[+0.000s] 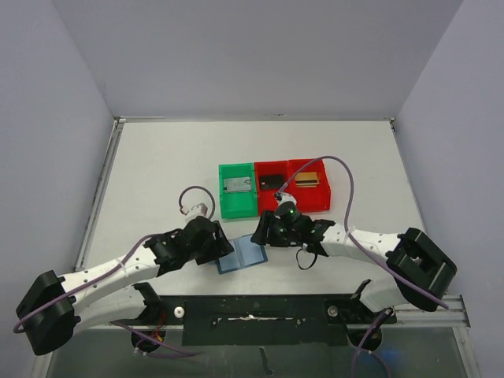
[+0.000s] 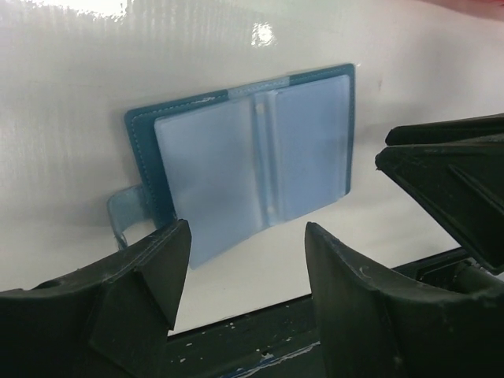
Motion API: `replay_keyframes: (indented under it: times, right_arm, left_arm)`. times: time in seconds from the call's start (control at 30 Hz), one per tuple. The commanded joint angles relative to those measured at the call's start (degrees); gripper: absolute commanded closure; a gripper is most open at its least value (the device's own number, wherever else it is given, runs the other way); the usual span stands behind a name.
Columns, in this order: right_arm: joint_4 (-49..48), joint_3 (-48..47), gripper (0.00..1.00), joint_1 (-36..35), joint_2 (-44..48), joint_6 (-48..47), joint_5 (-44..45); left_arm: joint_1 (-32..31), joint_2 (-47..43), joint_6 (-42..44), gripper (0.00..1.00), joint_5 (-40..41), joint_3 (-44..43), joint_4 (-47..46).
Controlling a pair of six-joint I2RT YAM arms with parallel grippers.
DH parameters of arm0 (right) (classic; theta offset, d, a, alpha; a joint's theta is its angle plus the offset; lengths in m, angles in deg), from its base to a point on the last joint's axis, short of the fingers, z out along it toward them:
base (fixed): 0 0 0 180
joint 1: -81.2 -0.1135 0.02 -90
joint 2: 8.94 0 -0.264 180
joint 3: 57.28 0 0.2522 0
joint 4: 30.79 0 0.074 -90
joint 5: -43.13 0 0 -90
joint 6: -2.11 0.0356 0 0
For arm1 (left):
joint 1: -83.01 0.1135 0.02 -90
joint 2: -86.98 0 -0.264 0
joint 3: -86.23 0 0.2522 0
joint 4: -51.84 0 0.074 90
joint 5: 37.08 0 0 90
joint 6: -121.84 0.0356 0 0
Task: Take the credit cards out of the card holder
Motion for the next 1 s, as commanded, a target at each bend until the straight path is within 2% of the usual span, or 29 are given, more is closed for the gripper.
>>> replay_keyframes:
  times: [0.0, 0.2, 0.43, 0.7, 0.97]
  right_arm:
    - [-3.29, -3.50, 0.50, -0.90, -2.84, 1.02, -1.15]
    - [-1.04, -5.22, 0.54, -1.12, -5.47, 0.74, -0.55]
    - [0.08, -5.46, 0.60, -1.25, -7.45, 0.75, -1.19]
    - [2.17, -6.57, 0.60, -1.59, -9.66, 0.58, -1.04]
    - [6.04, -8.12, 0.57, -1.74, -6.60, -0.63, 2.00]
  left_arm:
    - [-0.24, 0.77, -0.73, 0.44, -1.04, 2.25, -4.64]
    - [-0.45, 3.44, -0.45, 0.51, -0.94, 3.39, -5.91]
    - [-0.42, 5.09, 0.02, 0.65, -2.07, 4.48, -8.64]
    - [-0.42, 6.73, 0.82, 0.76, -2.16, 4.81, -8.96]
    - [-0.42, 8.76, 3.14, 0.89, -2.38, 3.58, -7.64]
